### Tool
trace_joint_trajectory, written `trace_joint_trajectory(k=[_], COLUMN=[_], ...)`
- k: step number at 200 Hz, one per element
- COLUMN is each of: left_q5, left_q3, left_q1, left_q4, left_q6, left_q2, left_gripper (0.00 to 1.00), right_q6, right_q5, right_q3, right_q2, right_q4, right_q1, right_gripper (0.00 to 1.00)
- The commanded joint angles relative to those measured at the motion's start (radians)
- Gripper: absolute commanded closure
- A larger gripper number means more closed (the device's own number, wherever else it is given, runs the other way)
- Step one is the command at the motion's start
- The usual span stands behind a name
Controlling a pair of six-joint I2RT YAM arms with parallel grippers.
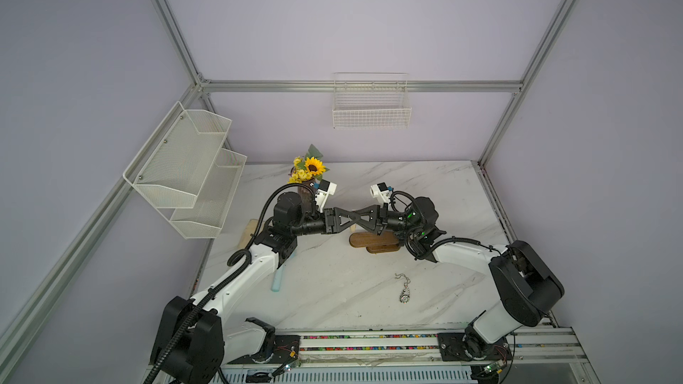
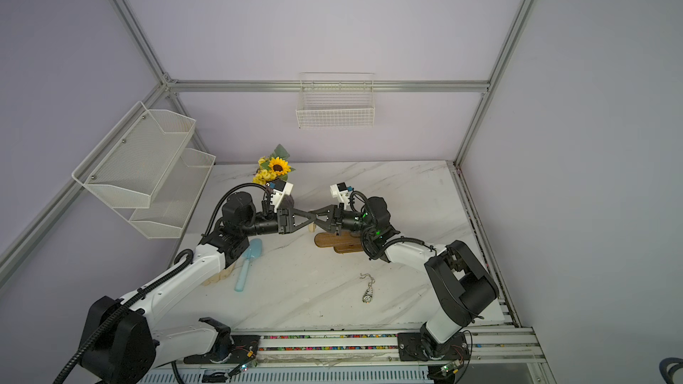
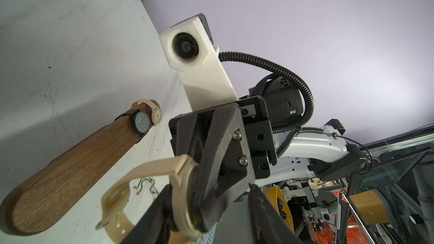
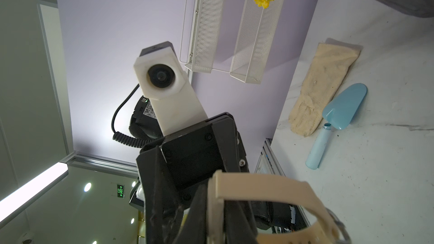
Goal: Place watch on stand
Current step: Pick up the watch at the center of the board.
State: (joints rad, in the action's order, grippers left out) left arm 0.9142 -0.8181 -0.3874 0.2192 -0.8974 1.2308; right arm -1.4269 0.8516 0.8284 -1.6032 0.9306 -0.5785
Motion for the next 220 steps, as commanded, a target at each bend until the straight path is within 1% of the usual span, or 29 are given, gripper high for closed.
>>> trace_joint_trajectory(k=[1, 6, 18, 43, 57, 81, 100, 120, 134, 155, 186, 220], left_q5=[0.034, 0.034, 0.034, 0.017, 0.022, 0.028, 0.025, 0.022, 0.016, 0.012, 0.011, -0.036], left_q3=[0.035, 0.041, 0.052, 0.072, 0.066, 0.058, 0.060, 0.056, 0.047, 0.041, 0.031, 0.041], left_q1=[-0.014, -0.016, -0.018, -0.019, -0.019, -0.021, -0.021, -0.021, -0.020, -0.018, -0.020, -0.010], left_q4=[0.063, 0.064, 0.069, 0.075, 0.075, 0.075, 0.075, 0.064, 0.040, 0.029, 0.015, -0.069], left_q6=[0.009, 0.008, 0.008, 0.015, 0.018, 0.017, 0.018, 0.024, 0.037, 0.043, 0.055, 0.096], left_q2=[-0.022, -0.025, -0.034, -0.054, -0.052, -0.047, -0.044, -0.035, -0.026, -0.016, -0.014, -0.024], left_gripper=[0.52, 0.54, 0.60, 0.67, 0.68, 0.73, 0.74, 0.79, 0.82, 0.83, 0.84, 0.85], right_q6=[-0.075, -0.079, -0.087, -0.114, -0.122, -0.127, -0.122, -0.102, -0.083, -0.073, -0.074, -0.081], right_q5=[-0.025, -0.025, -0.026, -0.023, -0.023, -0.026, -0.022, -0.013, -0.008, -0.005, 0.001, 0.015], right_q3=[0.026, 0.027, 0.036, 0.054, 0.055, 0.051, 0.060, 0.067, 0.067, 0.054, 0.029, -0.010], right_q2=[-0.026, -0.030, -0.038, -0.055, -0.060, -0.061, -0.058, -0.046, -0.032, -0.016, -0.012, -0.018], right_q4=[0.061, 0.067, 0.075, 0.112, 0.115, 0.117, 0.114, 0.088, 0.060, 0.046, 0.037, 0.032], right_q1=[-0.003, -0.004, -0.003, -0.003, -0.003, -0.003, -0.004, -0.004, -0.004, -0.004, -0.004, -0.003], right_gripper=[0.85, 0.85, 0.85, 0.85, 0.85, 0.84, 0.84, 0.77, 0.70, 0.61, 0.57, 0.57])
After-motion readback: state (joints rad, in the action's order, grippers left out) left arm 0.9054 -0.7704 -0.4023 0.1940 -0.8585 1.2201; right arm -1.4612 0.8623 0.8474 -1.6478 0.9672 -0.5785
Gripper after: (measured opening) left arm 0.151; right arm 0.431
